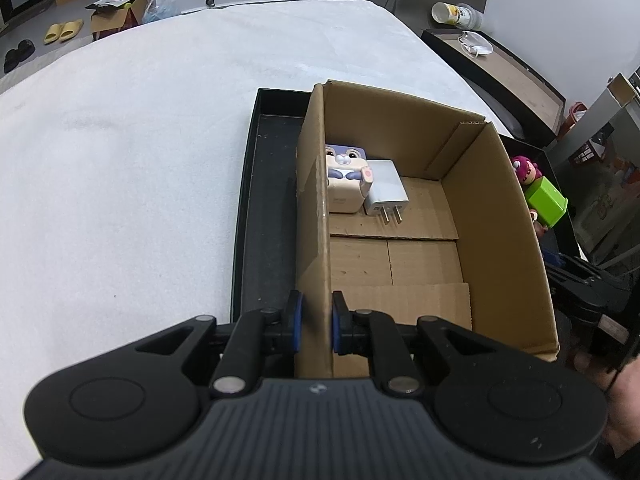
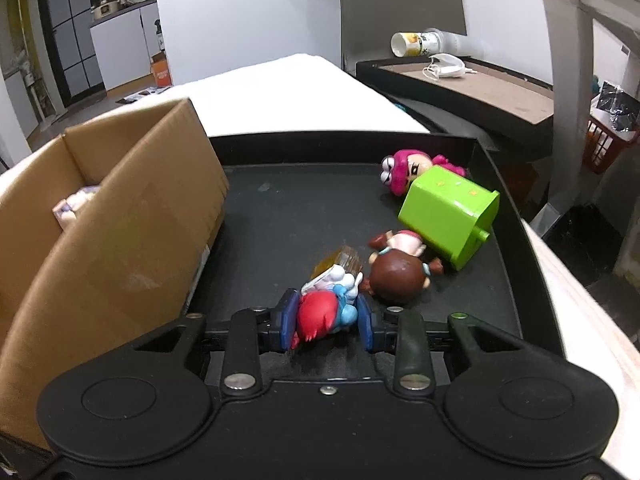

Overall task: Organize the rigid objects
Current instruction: 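Grasp the red figure with the right tool and lift it toward the box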

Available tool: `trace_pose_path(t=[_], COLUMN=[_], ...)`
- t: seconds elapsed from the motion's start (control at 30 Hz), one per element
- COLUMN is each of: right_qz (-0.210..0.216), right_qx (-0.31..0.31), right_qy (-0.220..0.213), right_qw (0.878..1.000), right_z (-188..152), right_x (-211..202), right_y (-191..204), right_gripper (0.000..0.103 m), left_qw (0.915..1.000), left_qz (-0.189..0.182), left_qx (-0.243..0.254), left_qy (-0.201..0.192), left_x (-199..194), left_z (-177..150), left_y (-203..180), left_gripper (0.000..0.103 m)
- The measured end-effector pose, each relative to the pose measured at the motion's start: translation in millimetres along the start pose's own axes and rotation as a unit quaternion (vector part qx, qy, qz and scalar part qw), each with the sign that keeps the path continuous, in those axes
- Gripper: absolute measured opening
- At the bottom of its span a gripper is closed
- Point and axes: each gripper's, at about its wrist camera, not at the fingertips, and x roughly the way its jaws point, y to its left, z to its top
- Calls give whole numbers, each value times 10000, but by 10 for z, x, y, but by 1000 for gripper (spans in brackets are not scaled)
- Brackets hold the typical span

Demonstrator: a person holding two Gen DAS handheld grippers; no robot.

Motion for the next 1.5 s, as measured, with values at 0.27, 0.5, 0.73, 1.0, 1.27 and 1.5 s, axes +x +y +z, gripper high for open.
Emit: trace_pose_path(t=[0.27,0.5,0.73,1.0,1.27,1.5], right_qz=[-84,1,49,118,109,219], right_qx=[-2,-172,-418,-675,-938,-1283], right_qy=[28,-71,-201,-357,-378,-347], right_qw=[10000,9998,9989,9970,9948,9909], right_z=[126,309,487,708,855,909], right_x=[-186,-385,-562,-705,-806,-793], right_y=[2,92,245,436,638,911], right_gripper=[30,31,31,31,31,31], left_qw=[10000,9999,9998,9998,9997,9997], left_qz=[2,6,-12,-39,-91,-152], left_qx=[-81,-124,-197,-201,-215,-209], left_qy=[3,6,6,27,16,15], left_x=[-7,-6,-18,-10,-12,-19], left_z=[1,3,-7,-8,-11,-16], left_y=[-1,8,6,5,19,44], left_gripper=[13,14,14,14,14,14])
